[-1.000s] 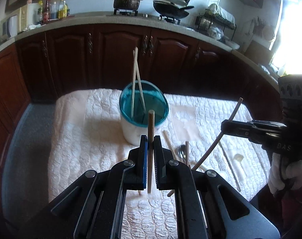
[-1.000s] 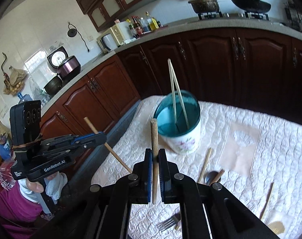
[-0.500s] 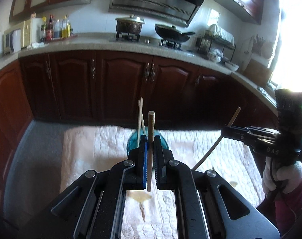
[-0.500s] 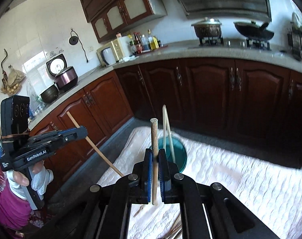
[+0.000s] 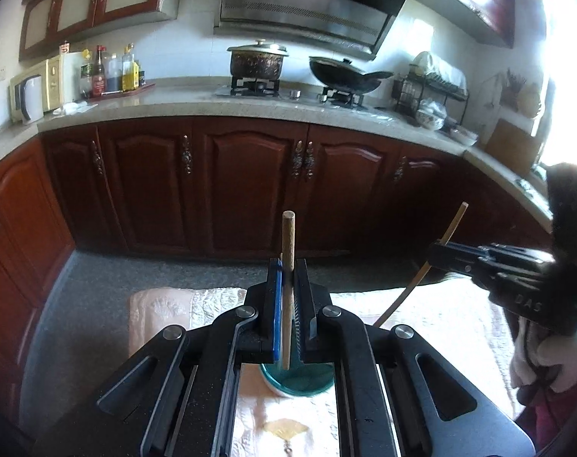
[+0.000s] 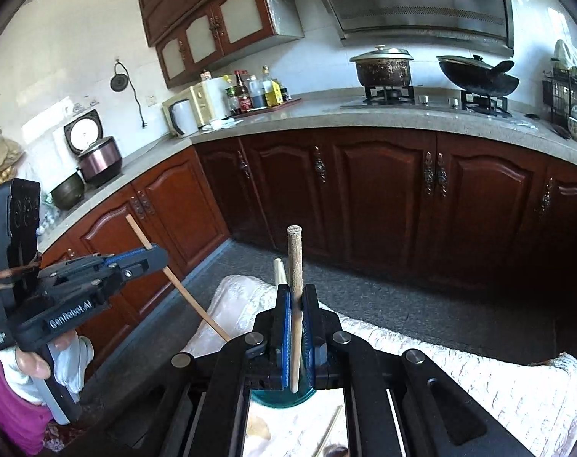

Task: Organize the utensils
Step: 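Lift both held chopsticks and carry them above the rose-printed cup, then lower both chopsticks into the cup and open both tools, then withdraw both open tools from the cup back toward the utensils, then close the left tool on the wooden-handled fork while the right tool grasps a chopstick, then lift the fork and chopstick and carry both above the cup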

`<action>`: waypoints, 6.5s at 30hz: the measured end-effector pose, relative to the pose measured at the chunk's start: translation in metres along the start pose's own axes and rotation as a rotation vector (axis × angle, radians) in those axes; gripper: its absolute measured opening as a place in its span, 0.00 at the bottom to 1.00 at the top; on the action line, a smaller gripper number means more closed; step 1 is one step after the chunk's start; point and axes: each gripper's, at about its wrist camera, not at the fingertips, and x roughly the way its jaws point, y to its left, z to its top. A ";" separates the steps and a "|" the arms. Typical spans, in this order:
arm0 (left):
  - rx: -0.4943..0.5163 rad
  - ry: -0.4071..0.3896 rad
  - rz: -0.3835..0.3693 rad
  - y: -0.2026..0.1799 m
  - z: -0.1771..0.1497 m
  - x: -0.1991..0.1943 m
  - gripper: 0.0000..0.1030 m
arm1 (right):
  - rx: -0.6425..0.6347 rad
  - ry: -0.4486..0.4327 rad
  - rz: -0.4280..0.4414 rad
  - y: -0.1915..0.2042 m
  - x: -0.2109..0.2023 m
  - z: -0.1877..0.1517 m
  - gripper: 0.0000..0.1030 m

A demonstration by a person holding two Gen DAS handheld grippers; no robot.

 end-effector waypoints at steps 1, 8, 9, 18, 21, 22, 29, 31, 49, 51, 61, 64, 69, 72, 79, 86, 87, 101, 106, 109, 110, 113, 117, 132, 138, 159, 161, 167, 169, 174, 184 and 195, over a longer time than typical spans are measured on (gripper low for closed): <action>0.002 0.005 0.010 0.000 0.000 0.006 0.04 | -0.004 0.005 -0.009 -0.001 0.006 0.000 0.05; -0.009 0.078 0.022 0.004 -0.014 0.051 0.04 | 0.002 0.076 -0.009 -0.012 0.050 -0.005 0.05; -0.009 0.091 0.022 0.004 -0.017 0.057 0.04 | 0.006 0.093 -0.003 -0.014 0.058 -0.007 0.05; -0.017 0.158 0.031 0.005 -0.033 0.094 0.04 | 0.029 0.173 0.028 -0.026 0.102 -0.025 0.06; -0.015 0.172 0.037 0.005 -0.035 0.104 0.04 | 0.045 0.186 0.036 -0.031 0.111 -0.029 0.06; -0.018 0.176 0.039 0.005 -0.035 0.106 0.04 | 0.051 0.192 0.038 -0.032 0.115 -0.030 0.05; -0.025 0.169 0.051 0.003 -0.035 0.115 0.04 | 0.078 0.201 0.058 -0.039 0.123 -0.036 0.05; -0.024 0.172 0.052 0.003 -0.035 0.115 0.04 | 0.090 0.203 0.064 -0.041 0.124 -0.037 0.06; -0.032 0.168 0.067 -0.001 -0.045 0.106 0.39 | 0.108 0.203 0.052 -0.036 0.107 -0.057 0.27; -0.028 0.166 0.072 -0.002 -0.047 0.103 0.40 | 0.108 0.198 0.051 -0.035 0.102 -0.059 0.27; -0.026 0.141 0.093 -0.012 -0.063 0.077 0.49 | 0.115 0.180 0.025 -0.023 0.080 -0.073 0.33; -0.031 0.137 0.097 -0.014 -0.069 0.071 0.49 | 0.120 0.180 0.018 -0.019 0.075 -0.080 0.34; -0.043 0.155 0.100 -0.016 -0.086 0.063 0.50 | 0.130 0.180 0.006 -0.014 0.063 -0.094 0.36; -0.046 0.166 0.107 -0.018 -0.096 0.059 0.50 | 0.128 0.186 -0.008 -0.012 0.054 -0.105 0.37; -0.046 0.187 0.110 -0.026 -0.120 0.050 0.50 | 0.163 0.186 -0.032 -0.016 0.032 -0.134 0.38; -0.027 0.220 0.099 -0.039 -0.145 0.046 0.50 | 0.199 0.213 -0.065 -0.029 0.016 -0.166 0.39; -0.027 0.225 0.095 -0.040 -0.148 0.046 0.50 | 0.207 0.217 -0.073 -0.032 0.013 -0.171 0.39; -0.029 0.317 0.012 -0.067 -0.189 0.049 0.50 | 0.232 0.243 -0.225 -0.065 -0.020 -0.212 0.39; -0.027 0.341 0.004 -0.074 -0.195 0.053 0.50 | 0.230 0.253 -0.263 -0.076 -0.028 -0.224 0.39; -0.020 0.347 -0.001 -0.079 -0.197 0.055 0.50 | 0.244 0.255 -0.269 -0.081 -0.032 -0.228 0.39; -0.015 0.350 -0.003 -0.081 -0.198 0.056 0.50 | 0.246 0.256 -0.271 -0.082 -0.033 -0.230 0.39; -0.005 0.358 -0.007 -0.086 -0.199 0.057 0.50 | 0.248 0.262 -0.280 -0.084 -0.035 -0.233 0.39; 0.001 0.365 -0.011 -0.090 -0.200 0.060 0.50 | 0.260 0.265 -0.281 -0.089 -0.038 -0.238 0.39; 0.006 0.439 -0.102 -0.098 -0.216 0.078 0.50 | 0.325 0.322 -0.224 -0.116 -0.032 -0.265 0.39; 0.030 0.462 -0.143 -0.109 -0.216 0.093 0.49 | 0.349 0.335 -0.225 -0.127 -0.025 -0.273 0.39; 0.129 0.553 -0.149 -0.139 -0.209 0.162 0.38 | 0.465 0.379 -0.253 -0.205 0.008 -0.280 0.29; 0.153 0.557 -0.151 -0.144 -0.208 0.166 0.35 | 0.458 0.381 -0.249 -0.206 0.013 -0.276 0.29; 0.218 0.575 -0.136 -0.155 -0.206 0.180 0.25 | 0.437 0.395 -0.245 -0.208 0.028 -0.267 0.27; 0.236 0.581 -0.128 -0.159 -0.206 0.185 0.21 | 0.430 0.400 -0.246 -0.208 0.032 -0.265 0.26; 0.245 0.600 -0.129 -0.164 -0.207 0.195 0.10 | 0.421 0.400 -0.241 -0.208 0.037 -0.262 0.09; 0.173 0.515 -0.191 -0.147 -0.180 0.150 0.09 | 0.388 0.337 -0.189 -0.197 0.011 -0.248 0.05; 0.108 0.391 -0.235 -0.130 -0.157 0.076 0.08 | 0.315 0.352 -0.181 -0.176 0.002 -0.246 0.05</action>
